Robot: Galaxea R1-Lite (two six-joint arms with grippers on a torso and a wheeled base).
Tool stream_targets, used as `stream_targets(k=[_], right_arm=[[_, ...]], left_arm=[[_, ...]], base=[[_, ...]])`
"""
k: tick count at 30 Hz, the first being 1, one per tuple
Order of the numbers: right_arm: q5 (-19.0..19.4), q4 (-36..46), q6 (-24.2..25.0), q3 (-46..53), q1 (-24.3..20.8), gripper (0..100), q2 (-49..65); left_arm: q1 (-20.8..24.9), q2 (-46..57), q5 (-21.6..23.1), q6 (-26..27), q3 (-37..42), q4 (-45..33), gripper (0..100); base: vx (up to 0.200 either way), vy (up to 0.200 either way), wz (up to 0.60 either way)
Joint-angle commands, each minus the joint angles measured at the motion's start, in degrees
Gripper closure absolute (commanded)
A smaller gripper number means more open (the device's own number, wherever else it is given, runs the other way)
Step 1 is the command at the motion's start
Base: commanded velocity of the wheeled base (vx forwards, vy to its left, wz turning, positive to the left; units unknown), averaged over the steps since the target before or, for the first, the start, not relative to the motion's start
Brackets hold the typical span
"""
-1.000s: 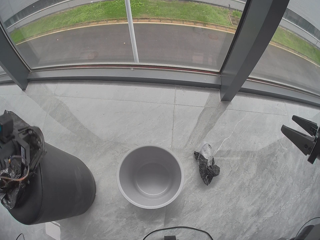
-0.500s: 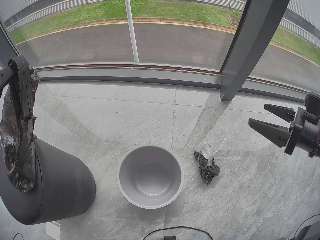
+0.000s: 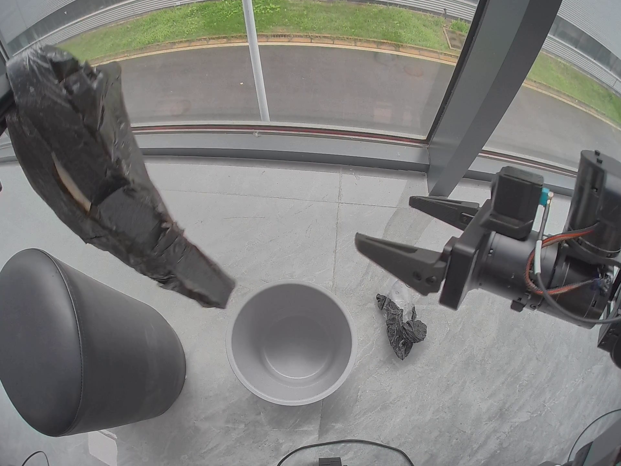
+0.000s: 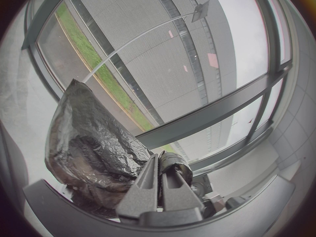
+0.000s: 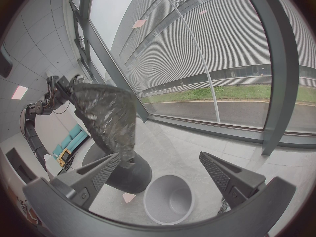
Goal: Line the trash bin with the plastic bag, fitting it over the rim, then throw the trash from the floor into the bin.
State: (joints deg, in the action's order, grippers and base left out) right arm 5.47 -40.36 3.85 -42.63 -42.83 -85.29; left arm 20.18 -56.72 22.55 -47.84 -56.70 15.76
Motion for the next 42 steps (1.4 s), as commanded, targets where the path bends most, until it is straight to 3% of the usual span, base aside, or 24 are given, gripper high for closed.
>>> stream_targets(k=[1,12,16,23,31,37,42], right_arm=[[-0.4,-2.6,0.5,0.0,-3.0,0,-5.5],[-8.5,-7.1,2.5,0.4,-11.3,0,-11.6],[-13.6,-11.8,2.7,-1.1,-15.6,0,-17.0],[-18.7,-14.2,3.4,-3.8,-23.1,0,-23.6],[-19.1,-14.1,3.1,-4.0,-23.5,0,-24.8],[-22.0,-14.4,3.1,-13.2,-17.5,0,-31.2],[-22.3,-13.3,2.8,-18.0,-16.9,0,-33.4]], left_arm=[[2.4,-1.0,1.4,-2.8,0.2,3.5,100],[2.4,-3.2,5.7,-12.7,0.4,8.6,100],[2.5,-2.5,6.6,-13.3,0.3,8.6,100],[2.5,-3.2,6.6,-13.2,0.1,8.6,100],[2.7,-4.0,6.8,-13.3,-0.1,8.6,100],[3.8,-3.1,7.2,-13.4,0.6,8.6,100],[4.4,-1.6,8.6,-13.9,1.9,8.6,100]], base=[[0.0,0.0,0.0],[0.0,0.0,0.0],[0.0,0.0,0.0],[0.0,0.0,0.0],[0.0,0.0,0.0],[0.0,0.0,0.0],[0.0,0.0,0.0]])
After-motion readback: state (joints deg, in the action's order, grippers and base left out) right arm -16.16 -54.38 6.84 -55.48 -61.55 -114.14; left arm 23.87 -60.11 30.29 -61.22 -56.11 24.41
